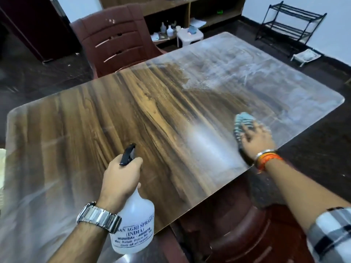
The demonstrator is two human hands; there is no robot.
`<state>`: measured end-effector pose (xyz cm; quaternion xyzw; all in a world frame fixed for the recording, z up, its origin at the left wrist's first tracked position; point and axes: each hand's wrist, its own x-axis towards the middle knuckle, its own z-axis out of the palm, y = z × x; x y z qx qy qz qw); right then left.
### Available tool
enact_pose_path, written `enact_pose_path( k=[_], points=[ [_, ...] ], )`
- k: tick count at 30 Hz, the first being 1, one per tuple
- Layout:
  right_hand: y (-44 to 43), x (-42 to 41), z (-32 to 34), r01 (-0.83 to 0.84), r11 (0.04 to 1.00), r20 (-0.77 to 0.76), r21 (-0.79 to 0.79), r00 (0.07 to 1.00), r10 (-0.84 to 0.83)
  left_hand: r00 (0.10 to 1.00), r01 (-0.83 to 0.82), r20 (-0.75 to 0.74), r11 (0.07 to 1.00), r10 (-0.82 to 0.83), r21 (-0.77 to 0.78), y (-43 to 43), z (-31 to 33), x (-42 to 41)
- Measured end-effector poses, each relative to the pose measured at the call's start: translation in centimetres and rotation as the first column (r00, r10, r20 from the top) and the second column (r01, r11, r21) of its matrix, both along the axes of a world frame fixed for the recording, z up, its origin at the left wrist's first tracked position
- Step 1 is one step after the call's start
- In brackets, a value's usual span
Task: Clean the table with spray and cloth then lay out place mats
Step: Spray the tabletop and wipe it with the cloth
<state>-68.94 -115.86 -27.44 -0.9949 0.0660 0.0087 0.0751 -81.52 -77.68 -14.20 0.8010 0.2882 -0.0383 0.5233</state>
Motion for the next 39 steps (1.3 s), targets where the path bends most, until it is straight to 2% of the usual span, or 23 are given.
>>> enact_pose_path(
  k=[3, 5, 9, 12, 13, 15, 17, 18, 19, 23, 24, 26, 30, 33, 39],
  points=[
    [-1.4, 0.0, 0.1, 0.215, 0.976, -0.065, -0.025, 0.974, -0.217, 1.000, -0.024, 0.003, 1.000, 0.024, 0.003, 1.2, 0.2, -1.5],
    [1.9, -1.2, 0.1, 0.230, 0.973, -0.044, -0.013, 0.972, -0.231, 0.997, -0.071, 0.009, 0.997, 0.070, 0.017, 1.9, 0.5, -2.9],
    [12.5, -6.5, 1.0, -0.012, 1.000, -0.034, 0.028, 0.999, 0.013, 0.986, -0.166, 0.032, 0.986, 0.165, 0.023, 3.2, 1.0, -6.1],
    [23.1, -12.8, 0.8, -0.253, 0.964, -0.023, 0.078, 0.967, 0.255, 0.973, -0.226, 0.056, 0.973, 0.224, 0.036, 4.1, 1.6, -9.4],
    [27.1, -15.4, 0.7, -0.364, 0.924, -0.037, 0.118, 0.928, 0.371, 0.964, -0.259, 0.064, 0.965, 0.256, 0.041, 4.6, 2.0, -10.6],
    [34.2, -20.6, 0.7, -0.590, 0.787, -0.047, 0.181, 0.794, 0.606, 0.945, -0.319, 0.099, 0.946, 0.313, 0.056, 5.5, 2.8, -12.9],
    [39.5, -24.3, 1.1, -0.721, 0.662, -0.057, 0.205, 0.666, 0.744, 0.928, -0.364, 0.126, 0.926, 0.351, 0.101, 6.3, 3.6, -15.2],
    [41.3, -25.9, 1.3, -0.770, 0.578, -0.064, 0.271, 0.585, 0.809, 0.920, -0.384, 0.136, 0.916, 0.368, 0.114, 6.7, 4.2, -16.5],
    [42.6, -27.0, 1.6, -0.816, 0.506, -0.026, 0.279, 0.520, 0.854, 0.911, -0.404, 0.148, 0.907, 0.386, 0.119, 7.2, 4.5, -17.7],
    [42.6, -28.8, 2.0, -0.899, 0.394, -0.075, 0.190, 0.387, 0.919, 0.876, -0.476, 0.159, 0.868, 0.455, 0.141, 8.7, 5.3, -22.2],
    [41.7, -28.6, 1.5, -0.897, 0.410, -0.036, 0.165, 0.409, 0.912, 0.870, -0.488, 0.155, 0.863, 0.468, 0.131, 8.5, 5.5, -23.0],
    [39.0, -27.6, 1.1, -0.852, 0.504, 0.015, 0.145, 0.511, 0.860, 0.863, -0.500, 0.149, 0.860, 0.483, 0.105, 7.6, 5.6, -24.2],
    [31.4, -24.5, 1.5, -0.719, 0.675, -0.024, 0.166, 0.681, 0.732, 0.871, -0.478, 0.155, 0.877, 0.467, 0.043, 4.3, 5.5, -25.2],
    [25.8, -21.9, 2.3, -0.670, 0.732, -0.109, 0.126, 0.724, 0.681, 0.876, -0.464, 0.145, 0.886, 0.459, 0.001, 1.1, 5.3, -25.1],
    [15.9, -16.2, 1.9, -0.588, 0.805, -0.119, 0.074, 0.797, 0.593, 0.924, -0.368, 0.128, 0.929, 0.360, 0.044, -6.9, 4.6, -21.4]
  ],
)
